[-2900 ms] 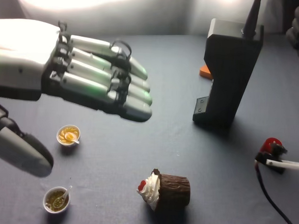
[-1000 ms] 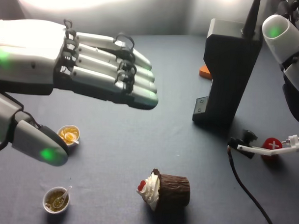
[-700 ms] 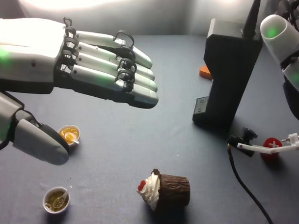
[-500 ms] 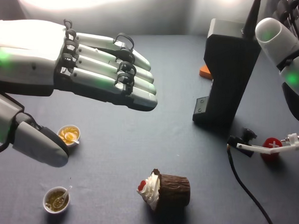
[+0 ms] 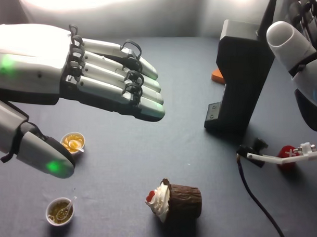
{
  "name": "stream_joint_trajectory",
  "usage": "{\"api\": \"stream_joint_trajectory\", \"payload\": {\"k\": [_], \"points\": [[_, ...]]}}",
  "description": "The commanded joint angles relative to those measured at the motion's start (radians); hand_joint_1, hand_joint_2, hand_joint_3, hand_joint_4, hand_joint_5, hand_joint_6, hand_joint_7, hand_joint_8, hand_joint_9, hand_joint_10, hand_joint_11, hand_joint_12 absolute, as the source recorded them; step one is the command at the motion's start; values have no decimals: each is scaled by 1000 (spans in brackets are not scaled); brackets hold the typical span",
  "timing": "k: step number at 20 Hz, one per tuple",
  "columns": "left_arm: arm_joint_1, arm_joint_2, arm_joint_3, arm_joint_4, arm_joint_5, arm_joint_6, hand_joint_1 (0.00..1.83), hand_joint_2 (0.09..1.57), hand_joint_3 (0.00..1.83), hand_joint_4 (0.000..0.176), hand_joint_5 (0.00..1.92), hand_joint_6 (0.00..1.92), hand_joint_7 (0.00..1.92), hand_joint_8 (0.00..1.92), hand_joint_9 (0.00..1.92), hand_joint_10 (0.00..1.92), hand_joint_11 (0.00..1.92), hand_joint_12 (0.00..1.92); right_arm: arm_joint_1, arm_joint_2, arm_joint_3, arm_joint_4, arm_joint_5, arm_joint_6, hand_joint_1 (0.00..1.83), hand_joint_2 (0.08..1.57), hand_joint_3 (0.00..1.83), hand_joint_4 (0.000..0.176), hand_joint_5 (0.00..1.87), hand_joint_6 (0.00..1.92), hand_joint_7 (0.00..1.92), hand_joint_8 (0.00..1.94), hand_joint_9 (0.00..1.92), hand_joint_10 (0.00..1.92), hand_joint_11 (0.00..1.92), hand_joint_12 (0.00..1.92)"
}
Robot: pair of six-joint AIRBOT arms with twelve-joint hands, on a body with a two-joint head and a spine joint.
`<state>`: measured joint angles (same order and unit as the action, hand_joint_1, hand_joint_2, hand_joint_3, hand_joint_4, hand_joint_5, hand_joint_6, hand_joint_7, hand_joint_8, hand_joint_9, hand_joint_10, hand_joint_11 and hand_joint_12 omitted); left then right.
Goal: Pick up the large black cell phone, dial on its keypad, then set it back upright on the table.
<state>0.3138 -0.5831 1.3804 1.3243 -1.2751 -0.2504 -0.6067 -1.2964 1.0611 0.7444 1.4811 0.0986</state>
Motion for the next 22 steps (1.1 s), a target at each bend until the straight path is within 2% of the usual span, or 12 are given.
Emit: {"api": "stream_joint_trajectory", "payload": {"k": [1, 6, 8, 12, 15, 17, 22], "points": [[-23, -1, -8, -98, -46, -4, 22, 1223, 0, 0, 167, 0, 230, 2, 208, 0, 0, 408, 9, 5, 8, -59, 103, 7, 763, 915, 3, 0, 0, 0, 0, 0, 0, 0, 12, 5], [-17, 0, -10, -100, -40, -15, 14, 1222, 0, 0, 183, 1, 244, 1, 222, 4, 0, 435, -18, -23, 40, -58, 103, 7, 773, 942, 12, 0, 0, 0, 0, 0, 0, 0, 0, 0], [-14, 1, -11, -115, -54, -23, 23, 1215, 0, 0, 197, 3, 264, 4, 242, 6, 0, 505, -18, -32, 49, -58, 103, 7, 802, 925, 2, 0, 0, 0, 0, 0, 0, 0, 0, 0], [1, -2, -11, -160, -52, -1, 0, 1222, 1, 0, 165, 0, 226, 0, 205, 0, 0, 396, -18, -47, 64, -60, 102, 7, 801, 952, 13, 0, 0, 0, 0, 0, 0, 0, 0, 0], [1, -7, -4, -159, -42, -6, 2, 1223, 0, 0, 184, 6, 243, 4, 223, 4, 0, 425, -16, -49, 69, -70, 97, 7, 821, 978, 19, 0, 0, 0, 0, 0, 0, 0, 0, 0], [1, -9, -4, -149, -49, -15, 0, 1224, 0, 0, 174, 1, 238, 2, 211, 1, 0, 438, -15, -49, 73, -86, 93, 7, 900, 943, 0, 0, 0, 0, 0, 0, 0, 0, 0, 0], [1, -10, -1, -142, -45, -13, 0, 1228, 1, 0, 136, 0, 200, 0, 182, 0, 0, 358, -8, -50, 75, -120, 78, 7, 904, 923, 0, 0, 8, 3, 0, 0, 0, 0, 0, 0]]}}
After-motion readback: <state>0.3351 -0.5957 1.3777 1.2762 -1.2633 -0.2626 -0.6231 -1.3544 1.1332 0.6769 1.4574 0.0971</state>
